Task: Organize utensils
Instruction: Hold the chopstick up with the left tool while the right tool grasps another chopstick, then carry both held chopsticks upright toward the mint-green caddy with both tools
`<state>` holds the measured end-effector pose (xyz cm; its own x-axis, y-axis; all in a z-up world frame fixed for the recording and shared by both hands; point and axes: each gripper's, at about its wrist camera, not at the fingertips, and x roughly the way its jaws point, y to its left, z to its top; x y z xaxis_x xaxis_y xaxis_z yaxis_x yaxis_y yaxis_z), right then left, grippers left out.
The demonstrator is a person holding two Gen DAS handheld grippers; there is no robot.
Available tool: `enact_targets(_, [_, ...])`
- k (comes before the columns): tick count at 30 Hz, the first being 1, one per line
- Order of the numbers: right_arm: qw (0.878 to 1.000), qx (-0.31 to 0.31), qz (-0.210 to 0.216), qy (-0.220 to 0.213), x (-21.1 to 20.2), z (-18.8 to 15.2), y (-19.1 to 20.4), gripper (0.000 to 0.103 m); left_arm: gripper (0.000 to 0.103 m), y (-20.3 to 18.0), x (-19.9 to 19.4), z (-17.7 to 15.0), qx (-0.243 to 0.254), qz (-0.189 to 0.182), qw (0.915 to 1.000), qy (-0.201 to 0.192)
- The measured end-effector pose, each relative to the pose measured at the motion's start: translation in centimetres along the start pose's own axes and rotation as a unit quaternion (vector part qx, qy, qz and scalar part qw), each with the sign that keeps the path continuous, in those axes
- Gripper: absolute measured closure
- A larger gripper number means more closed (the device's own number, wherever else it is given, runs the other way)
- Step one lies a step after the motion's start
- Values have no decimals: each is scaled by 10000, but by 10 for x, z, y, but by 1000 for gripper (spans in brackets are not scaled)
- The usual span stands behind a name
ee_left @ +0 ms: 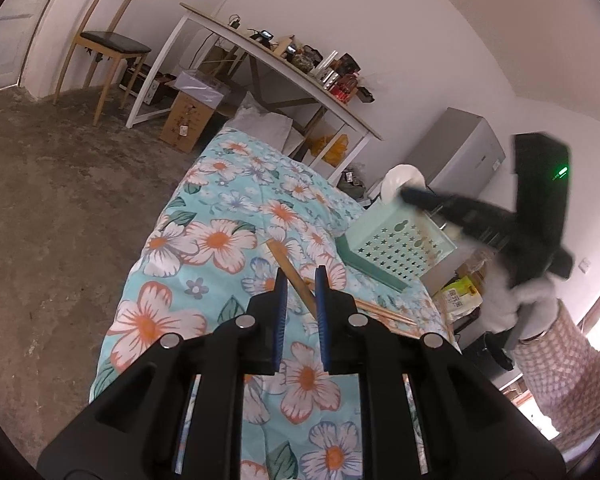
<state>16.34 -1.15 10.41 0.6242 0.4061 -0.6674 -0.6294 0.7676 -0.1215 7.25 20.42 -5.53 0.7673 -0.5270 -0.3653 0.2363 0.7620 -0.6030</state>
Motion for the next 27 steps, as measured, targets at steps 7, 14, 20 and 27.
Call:
enact_targets(7, [9811,1301,-193,-1416,-57,4,-23,96,93,-2,-9,13,52,-249,9995,-212])
enact_targets(14, [9502,1896,-97,-2470,-51,10,-22,96,94,-9,-19,29,169,-243,9984,-472])
enact_targets(20, [9388,2233,41,-2621,-16,6,-23,96,94,-15,-29,38,297,6,9981,-546])
enact_targets(27, [9347,2295,-30,-2713,-2,-10,-29,96,96,-27,-40,49,431,288,9966,-647])
